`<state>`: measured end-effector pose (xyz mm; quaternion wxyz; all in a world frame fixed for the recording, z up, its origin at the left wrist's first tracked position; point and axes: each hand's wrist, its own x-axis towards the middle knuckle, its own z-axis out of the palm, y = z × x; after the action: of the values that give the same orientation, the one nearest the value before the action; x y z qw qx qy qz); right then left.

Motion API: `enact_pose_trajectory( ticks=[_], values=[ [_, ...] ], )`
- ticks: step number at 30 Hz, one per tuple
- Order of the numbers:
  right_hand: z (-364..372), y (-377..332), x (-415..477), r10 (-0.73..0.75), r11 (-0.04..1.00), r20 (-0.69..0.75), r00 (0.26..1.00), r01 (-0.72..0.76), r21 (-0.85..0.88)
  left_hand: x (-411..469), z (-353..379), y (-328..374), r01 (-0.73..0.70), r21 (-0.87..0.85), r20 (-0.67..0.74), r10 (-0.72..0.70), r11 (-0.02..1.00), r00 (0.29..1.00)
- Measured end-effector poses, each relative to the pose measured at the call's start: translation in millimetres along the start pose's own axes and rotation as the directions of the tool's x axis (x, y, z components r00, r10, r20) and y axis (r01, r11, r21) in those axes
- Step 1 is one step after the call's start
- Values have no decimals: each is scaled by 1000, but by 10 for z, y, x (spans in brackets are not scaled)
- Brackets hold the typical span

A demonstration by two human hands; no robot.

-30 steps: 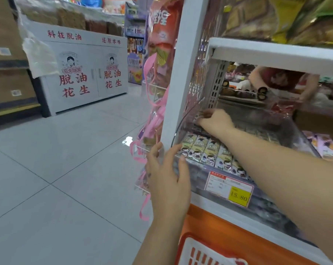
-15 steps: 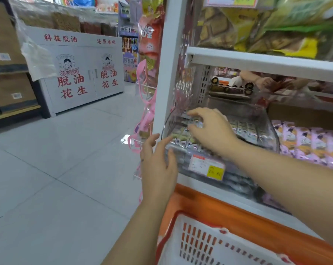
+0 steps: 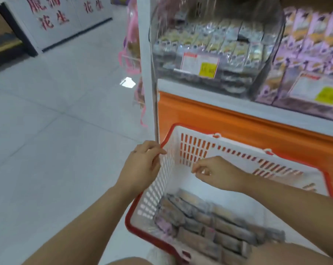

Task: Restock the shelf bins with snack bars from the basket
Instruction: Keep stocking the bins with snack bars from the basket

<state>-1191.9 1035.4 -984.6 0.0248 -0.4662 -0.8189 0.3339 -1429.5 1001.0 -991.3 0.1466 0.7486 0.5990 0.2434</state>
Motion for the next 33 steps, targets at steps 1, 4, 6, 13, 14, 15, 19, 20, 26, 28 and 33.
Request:
enact_pose_trajectory(
  ticks=[1,4,6,13,14,15,19,20,26,28,33],
  values=[
    [133,111,3,44,999,60,997,-44,-10,-40,58,-15,23,-18,23,-23,1000,999],
    [482,419,30,152,987,209,966,-137,-83,-124,220,-58,70,-64,57,-67,995,996],
    [679,580,65,212,974,287,934,-180,-134,-136,277,-84,93,-111,34,-90,990,995],
    [1178,773,198,282,875,531,799,12,-484,-113,305,-97,120,-181,1,-122,976,993],
    [1208,781,212,287,859,533,796,32,-511,-115,304,-96,127,-189,2,-129,974,992],
    [1220,793,222,278,853,527,803,45,-519,-116,301,-94,131,-191,3,-133,973,991],
    [1075,807,208,174,936,444,879,-7,-353,-117,294,-94,133,-169,5,-134,977,991],
    [979,776,193,170,963,415,894,-62,-261,-115,292,-89,126,-153,11,-126,980,992],
    [211,324,-23,159,968,278,947,-205,143,-174,116,-29,-19,3,103,19,1000,994],
    [-72,147,-151,167,886,341,925,-292,359,-137,-40,58,-49,46,118,44,998,992],
    [-673,-242,-500,155,655,300,941,-326,682,101,-565,407,-107,141,187,80,984,979]
  ],
)
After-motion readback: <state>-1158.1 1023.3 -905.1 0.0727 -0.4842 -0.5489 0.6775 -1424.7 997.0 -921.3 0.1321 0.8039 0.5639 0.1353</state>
